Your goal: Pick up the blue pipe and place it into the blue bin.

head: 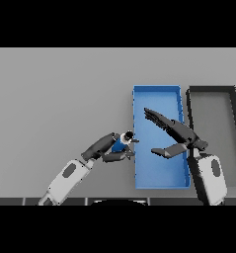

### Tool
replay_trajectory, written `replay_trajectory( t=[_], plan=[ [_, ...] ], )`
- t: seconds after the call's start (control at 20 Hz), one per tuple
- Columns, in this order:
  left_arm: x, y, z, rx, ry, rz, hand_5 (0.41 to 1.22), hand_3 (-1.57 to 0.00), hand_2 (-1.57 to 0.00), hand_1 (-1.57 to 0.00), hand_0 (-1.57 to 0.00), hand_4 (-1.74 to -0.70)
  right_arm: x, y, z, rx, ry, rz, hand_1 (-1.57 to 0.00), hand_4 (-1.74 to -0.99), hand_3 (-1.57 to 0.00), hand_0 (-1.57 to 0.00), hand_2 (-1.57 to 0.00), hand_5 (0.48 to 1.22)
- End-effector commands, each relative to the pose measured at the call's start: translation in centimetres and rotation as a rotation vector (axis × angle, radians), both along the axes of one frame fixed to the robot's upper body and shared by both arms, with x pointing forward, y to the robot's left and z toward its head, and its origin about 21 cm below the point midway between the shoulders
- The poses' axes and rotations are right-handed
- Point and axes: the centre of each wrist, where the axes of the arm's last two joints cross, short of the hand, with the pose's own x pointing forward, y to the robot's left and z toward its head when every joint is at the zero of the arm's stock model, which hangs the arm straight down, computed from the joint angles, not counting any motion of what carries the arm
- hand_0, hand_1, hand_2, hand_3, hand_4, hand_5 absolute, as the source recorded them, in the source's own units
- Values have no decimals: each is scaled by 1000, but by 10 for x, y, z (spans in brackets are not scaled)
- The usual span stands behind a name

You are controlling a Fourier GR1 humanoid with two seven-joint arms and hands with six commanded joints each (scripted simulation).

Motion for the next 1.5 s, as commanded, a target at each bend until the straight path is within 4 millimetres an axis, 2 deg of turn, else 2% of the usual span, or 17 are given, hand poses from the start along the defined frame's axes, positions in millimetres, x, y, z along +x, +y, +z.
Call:
replay_trajectory(
  t=[0.0, 0.25, 0.4, 0.5, 0.7, 0.9, 0.95, 1.0, 1.05, 1.1, 1.15, 1.25, 1.3, 1.35, 1.45],
  plan=[
    [-1, -3, 2, 0, -4, 3, 1221, -1442, -1571, -1571, -1571, -1731, 0, 6, 9, -7, -7, 57, 1, -1337, 1, 1, 1, 504],
    [0, 4, 1, 15, 1, 5, 1221, -1439, -1571, -1571, -1571, -1730, 9, 38, 41, -74, -68, 203, 1, -1326, 1, 1, 1, 485],
    [-1, 2, 1, 9, -10, -16, 1221, -1444, -1571, -1571, -1571, -1728, 12, 60, 47, -95, -109, 293, 1, -1307, 1, 1, 1, 497],
    [1, 4, 3, -14, -24, -30, 1221, -1490, -1571, -1571, -1571, -1627, 16, 72, 52, -113, -128, 325, 1, -1270, 1, 1, 1, 510],
    [4, 4, 0, 5, -11, -36, 1221, -1538, -1571, -1571, -1571, -1524, 20, 103, 50, -159, -128, 372, 1, -1232, 1, 1, 1, 517],
    [5, 3, -1, 32, -3, -22, 1221, -1557, -1571, -1571, -1571, -1473, 26, 125, 54, -179, -107, 408, 1, -1210, 1, 1, -9, 498],
    [5, 4, 1, 41, 5, -19, 1221, -1560, -1571, -1571, -1571, -1525, 27, 130, 53, -180, -105, 432, -34, -1236, -26, -17, -54, 493],
    [7, 2, 3, 23, -10, -31, 1221, -1284, -1571, -1571, -1571, -1568, 30, 136, 52, -202, -109, 438, -140, -1291, -116, -107, -160, 483],
    [5, 4, 1, 64, -24, -11, 1221, -1190, -1571, -1571, -1571, -1603, 31, 137, 56, -202, -124, 457, -299, -1348, -252, -264, -308, 477],
    [6, 5, 7, 121, -50, -13, 1221, -1119, -1571, -1527, -1571, -1630, 33, 138, 58, -197, -133, 462, -487, -1365, -516, -475, -492, 477],
    [6, 6, 9, 116, -52, -2, 1221, -1121, -1571, -1536, -1571, -1647, 34, 144, 61, -183, -140, 477, -704, -1433, -659, -694, -708, 486],
    [7, 3, 4, 80, -67, -11, 1221, -1283, -1571, -1548, -1571, -1680, 32, 147, 57, -149, -124, 505, -1016, -1527, -880, -1010, -1019, 570],
    [4, 3, 3, 41, -60, -24, 1221, -1340, -1571, -1553, -1571, -1692, 31, 148, 55, -143, -106, 505, -1127, -1498, -1018, -1122, -1129, 638],
    [7, 0, 3, 11, -50, -21, 1221, -1386, -1571, -1557, -1571, -1702, 32, 152, 56, -134, -96, 508, -1216, -1474, -1128, -1212, -1218, 755],
    [6, 3, 2, -15, -40, -29, 1221, -1453, -1571, -1562, -1571, -1716, 28, 151, 54, -113, -109, 508, -1344, -1445, -1288, -1341, -1345, 923]
  ],
)
